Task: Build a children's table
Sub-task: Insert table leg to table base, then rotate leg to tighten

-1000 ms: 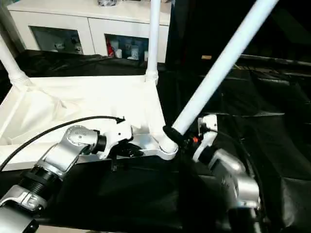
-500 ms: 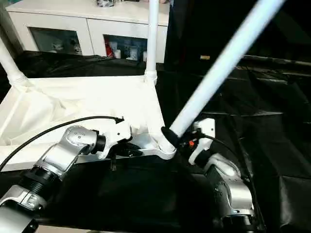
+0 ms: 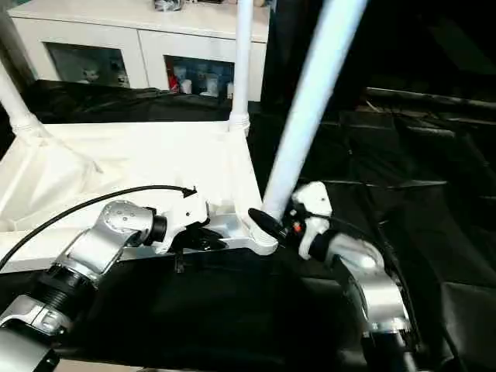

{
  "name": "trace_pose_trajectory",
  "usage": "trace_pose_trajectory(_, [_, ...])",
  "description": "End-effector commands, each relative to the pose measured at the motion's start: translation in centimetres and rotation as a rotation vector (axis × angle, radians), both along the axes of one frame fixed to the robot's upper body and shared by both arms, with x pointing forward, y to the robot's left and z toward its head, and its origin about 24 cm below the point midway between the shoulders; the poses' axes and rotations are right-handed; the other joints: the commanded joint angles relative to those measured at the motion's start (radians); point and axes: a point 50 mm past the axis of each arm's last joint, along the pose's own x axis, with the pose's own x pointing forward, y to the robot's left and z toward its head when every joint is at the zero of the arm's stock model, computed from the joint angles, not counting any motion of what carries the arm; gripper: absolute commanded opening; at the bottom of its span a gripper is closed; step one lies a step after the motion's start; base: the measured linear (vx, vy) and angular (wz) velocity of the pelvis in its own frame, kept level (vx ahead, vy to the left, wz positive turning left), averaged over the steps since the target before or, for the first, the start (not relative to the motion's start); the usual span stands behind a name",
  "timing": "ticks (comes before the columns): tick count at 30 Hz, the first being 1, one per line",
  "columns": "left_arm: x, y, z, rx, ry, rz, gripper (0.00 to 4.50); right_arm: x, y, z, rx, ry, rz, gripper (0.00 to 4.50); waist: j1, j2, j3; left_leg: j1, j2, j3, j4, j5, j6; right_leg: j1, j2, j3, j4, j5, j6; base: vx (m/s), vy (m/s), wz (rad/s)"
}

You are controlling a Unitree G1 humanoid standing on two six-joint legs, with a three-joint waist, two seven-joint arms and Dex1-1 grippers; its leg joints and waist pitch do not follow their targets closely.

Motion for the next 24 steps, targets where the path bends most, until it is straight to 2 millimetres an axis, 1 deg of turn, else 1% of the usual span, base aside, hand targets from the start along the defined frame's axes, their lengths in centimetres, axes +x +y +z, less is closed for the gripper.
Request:
trace_pose_trajectory(1, [0.1, -0.4, 0.5, -0.070, -0.028, 0.001, 0.00, -0.8, 0.7, -2.4, -0.001, 0.148, 0.066, 1.91, 0.002, -0.015, -0.044, 0.006, 0.038, -0.029, -0.079, -0.341, 0.004, 0.023, -0.063, 0.039, -0.113, -0.574, -0.086, 0.000, 0.000, 0.00])
trace_pose_trajectory(2, [0.0, -0.5, 0.6, -0.077, -0.027, -0.010, 0.00, -0.7, 0.7, -2.4, 0.011, 0.157, 0.083, 1.91, 0.002, -0.017, -0.043, 0.009, 0.038, -0.029, -0.079, -0.348, 0.002, 0.021, -0.064, 0.040, -0.116, -0.585, -0.083, 0.000, 0.000, 0.00])
trace_pose_trajectory(3, [0.0, -0.5, 0.7, -0.076, -0.028, -0.027, 0.00, -0.8, 0.6, -2.5, 0.007, 0.157, 0.093, 1.91, 0.001, -0.015, -0.043, 0.009, 0.038, -0.030, -0.079, -0.356, 0.001, 0.021, -0.065, 0.040, -0.117, -0.591, -0.083, 0.000, 0.000, 0.00])
trace_pose_trajectory(5, [-0.4, -0.5, 0.8, -0.068, -0.042, -0.108, 0.00, -1.2, 0.3, -3.0, 0.008, 0.172, 0.120, 1.91, 0.002, -0.017, -0.043, 0.010, 0.039, -0.030, -0.079, -0.360, 0.002, 0.021, -0.064, 0.040, -0.118, -0.589, -0.082, 0.000, 0.000, 0.00])
trace_pose_trajectory(8, [-0.6, -0.4, 0.8, -0.056, -0.047, -0.179, 0.00, -1.9, 0.0, -3.6, -0.003, 0.191, 0.161, 1.91, 0.005, -0.017, -0.044, 0.010, 0.041, -0.030, -0.082, -0.358, 0.005, 0.021, -0.063, 0.042, -0.115, -0.559, -0.087, 0.000, 0.000, 0.00])
trace_pose_trajectory(9, [-0.6, -0.4, 0.9, -0.056, -0.045, -0.187, 0.00, -2.0, -0.1, -3.7, -0.007, 0.195, 0.172, 1.91, 0.008, -0.013, -0.044, 0.011, 0.043, -0.030, -0.083, -0.357, 0.003, 0.021, -0.064, 0.043, -0.114, -0.538, -0.094, 0.000, 0.000, 0.00])
trace_pose_trajectory(11, [-0.7, -0.5, 1.0, -0.065, -0.040, -0.203, 0.00, -2.2, -0.3, -3.8, -0.011, 0.201, 0.189, 1.91, 0.009, -0.014, -0.045, 0.011, 0.044, -0.030, -0.085, -0.361, -0.001, 0.023, -0.062, 0.043, -0.109, -0.511, -0.108, 0.000, 0.000, 0.00])
trace_pose_trajectory(12, [-0.7, -0.5, 1.1, -0.069, -0.035, -0.214, 0.00, -2.3, -0.4, -3.9, -0.013, 0.206, 0.203, 1.91, 0.009, -0.011, -0.047, 0.012, 0.046, -0.031, -0.087, -0.361, -0.006, 0.024, -0.062, 0.043, -0.106, -0.486, -0.118, 0.000, 0.000, 0.00])
trace_pose_trajectory(13, [-0.7, -0.5, 1.2, -0.069, -0.030, -0.222, 0.00, -2.4, -0.4, -4.0, -0.015, 0.210, 0.213, 1.91, 0.008, -0.011, -0.047, 0.011, 0.046, -0.031, -0.087, -0.364, -0.007, 0.024, -0.061, 0.043, -0.105, -0.475, -0.124, 0.000, 0.000, 0.00])
trace_pose_trajectory(14, [-0.7, -0.5, 1.3, -0.069, -0.024, -0.238, 0.00, -2.6, -0.6, -4.2, -0.026, 0.216, 0.232, 1.91, 0.009, -0.013, -0.047, 0.011, 0.046, -0.029, -0.086, -0.369, -0.008, 0.025, -0.061, 0.044, -0.104, -0.461, -0.132, 0.000, 0.000, 0.00])
trace_pose_trajectory(16, [-0.7, -0.5, 1.4, -0.069, -0.021, -0.255, 0.00, -2.7, -0.7, -4.4, -0.038, 0.221, 0.249, 1.91, 0.009, -0.014, -0.048, 0.011, 0.045, -0.028, -0.086, -0.365, -0.006, 0.027, -0.062, 0.044, -0.103, -0.443, -0.141, 0.000, 0.000, 0.00])
trace_pose_trajectory(17, [-0.6, -0.5, 1.5, -0.069, -0.024, -0.254, 0.00, -2.7, -0.8, -4.5, -0.042, 0.221, 0.244, 1.91, 0.010, -0.010, -0.048, 0.013, 0.046, -0.028, -0.086, -0.367, -0.006, 0.025, -0.061, 0.045, -0.102, -0.435, -0.146, 0.000, 0.000, 0.00])
trace_pose_trajectory(18, [-0.5, -0.5, 1.5, -0.067, -0.028, -0.244, 0.00, -2.5, -0.9, -4.5, -0.044, 0.218, 0.231, 1.91, 0.010, -0.012, -0.048, 0.014, 0.045, -0.027, -0.086, -0.370, -0.007, 0.025, -0.060, 0.045, -0.102, -0.432, -0.148, 0.000, 0.000, 0.00])
trace_pose_trajectory(19, [-0.2, -0.5, 1.6, -0.063, -0.039, -0.219, 0.00, -2.3, -1.0, -4.5, -0.047, 0.213, 0.201, 1.91, 0.011, -0.012, -0.048, 0.013, 0.045, -0.028, -0.086, -0.372, -0.011, 0.027, -0.062, 0.045, -0.101, -0.430, -0.153, 0.000, 0.000, 0.00])
trace_pose_trajectory(20, [-0.2, -0.5, 1.6, -0.062, -0.040, -0.214, 0.00, -2.2, -1.0, -4.6, -0.047, 0.213, 0.197, 1.91, 0.010, -0.013, -0.048, 0.013, 0.045, -0.028, -0.087, -0.375, -0.012, 0.026, -0.062, 0.044, -0.102, -0.434, -0.153, 0.000, 0.000, 0.00])
trace_pose_trajectory(22, [0.3, -0.5, 1.6, -0.056, -0.056, -0.161, 0.00, -1.8, -1.2, -4.6, -0.051, 0.206, 0.146, 1.91, 0.009, -0.012, -0.046, 0.015, 0.044, -0.030, -0.087, -0.399, -0.017, 0.024, -0.062, 0.042, -0.105, -0.472, -0.146, 0.000, 0.000, 0.00])
trace_pose_trajectory(23, [0.7, -0.5, 1.6, -0.056, -0.064, -0.122, 0.00, -1.3, -1.3, -4.8, -0.069, 0.198, 0.097, 1.91, 0.008, -0.014, -0.044, 0.018, 0.043, -0.031, -0.086, -0.420, -0.020, 0.020, -0.063, 0.041, -0.111, -0.519, -0.134, 0.000, 0.000, 0.00])
trace_pose_trajectory(24, [0.9, -0.6, 1.6, -0.061, -0.062, -0.092, 0.00, -0.9, -1.5, -4.8, -0.080, 0.190, 0.050, 1.91, 0.006, -0.012, -0.041, 0.021, 0.041, -0.034, -0.085, -0.443, -0.026, 0.017, -0.065, 0.038, -0.117, -0.582, -0.117, 0.000, 0.000, 0.00])
